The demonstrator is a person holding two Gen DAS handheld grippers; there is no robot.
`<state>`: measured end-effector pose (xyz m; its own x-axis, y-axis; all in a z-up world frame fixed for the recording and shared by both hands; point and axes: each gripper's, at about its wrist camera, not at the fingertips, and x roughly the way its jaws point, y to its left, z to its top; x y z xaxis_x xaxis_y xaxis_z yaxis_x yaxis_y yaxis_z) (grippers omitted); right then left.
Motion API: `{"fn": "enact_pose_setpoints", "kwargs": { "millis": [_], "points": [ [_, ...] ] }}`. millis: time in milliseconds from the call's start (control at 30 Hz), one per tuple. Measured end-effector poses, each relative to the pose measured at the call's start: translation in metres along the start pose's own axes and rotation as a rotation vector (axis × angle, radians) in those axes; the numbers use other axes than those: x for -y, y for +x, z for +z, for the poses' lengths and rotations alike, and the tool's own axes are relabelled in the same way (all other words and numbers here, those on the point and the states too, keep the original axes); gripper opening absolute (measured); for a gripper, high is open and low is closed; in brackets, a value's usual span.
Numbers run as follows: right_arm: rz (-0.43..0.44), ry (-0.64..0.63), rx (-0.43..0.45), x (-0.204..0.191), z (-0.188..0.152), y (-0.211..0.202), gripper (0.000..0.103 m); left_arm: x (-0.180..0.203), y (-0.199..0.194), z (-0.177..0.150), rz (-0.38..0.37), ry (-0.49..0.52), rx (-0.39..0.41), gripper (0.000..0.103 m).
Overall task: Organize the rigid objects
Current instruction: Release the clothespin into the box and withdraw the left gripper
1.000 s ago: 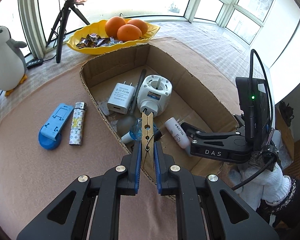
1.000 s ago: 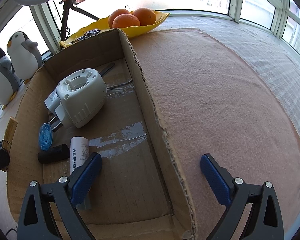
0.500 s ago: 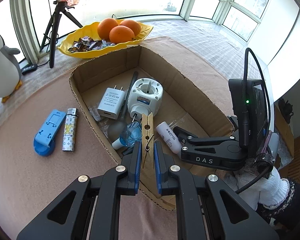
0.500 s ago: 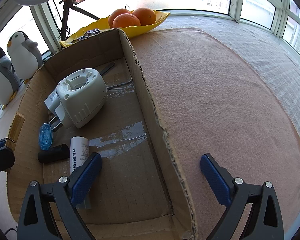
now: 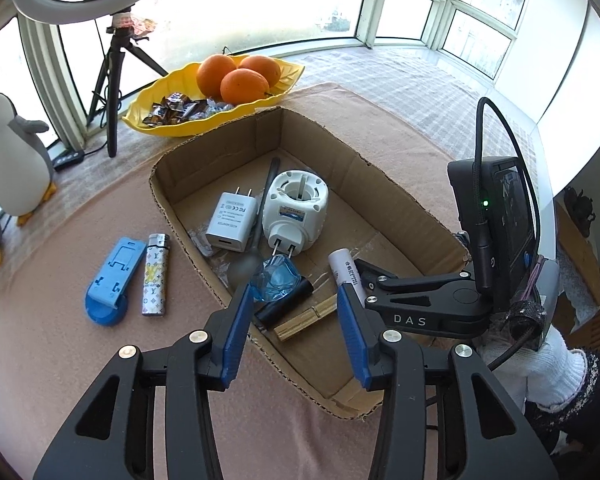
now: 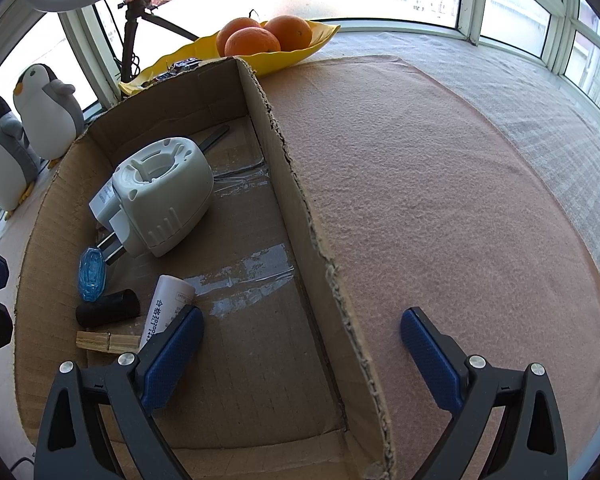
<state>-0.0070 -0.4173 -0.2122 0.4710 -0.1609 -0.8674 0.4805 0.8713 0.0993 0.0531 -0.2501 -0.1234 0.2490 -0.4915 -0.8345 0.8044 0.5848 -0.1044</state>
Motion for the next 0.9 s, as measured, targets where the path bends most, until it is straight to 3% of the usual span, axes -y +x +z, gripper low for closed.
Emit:
{"fn": "enact_pose_setpoints", "kwargs": {
  "millis": [333, 900],
  "points": [
    [0.0, 0.0, 0.0, 0.0, 0.0, 0.0, 0.097, -0.016, -0.005, 0.001, 0.012, -0.016, 0.009, 0.042],
    [0.0, 0.001, 0.0, 0.0, 0.0, 0.0, 0.097, -0.119, -0.004, -0.019, 0.148, -0.081, -0.082, 0.042]
  ]
}}
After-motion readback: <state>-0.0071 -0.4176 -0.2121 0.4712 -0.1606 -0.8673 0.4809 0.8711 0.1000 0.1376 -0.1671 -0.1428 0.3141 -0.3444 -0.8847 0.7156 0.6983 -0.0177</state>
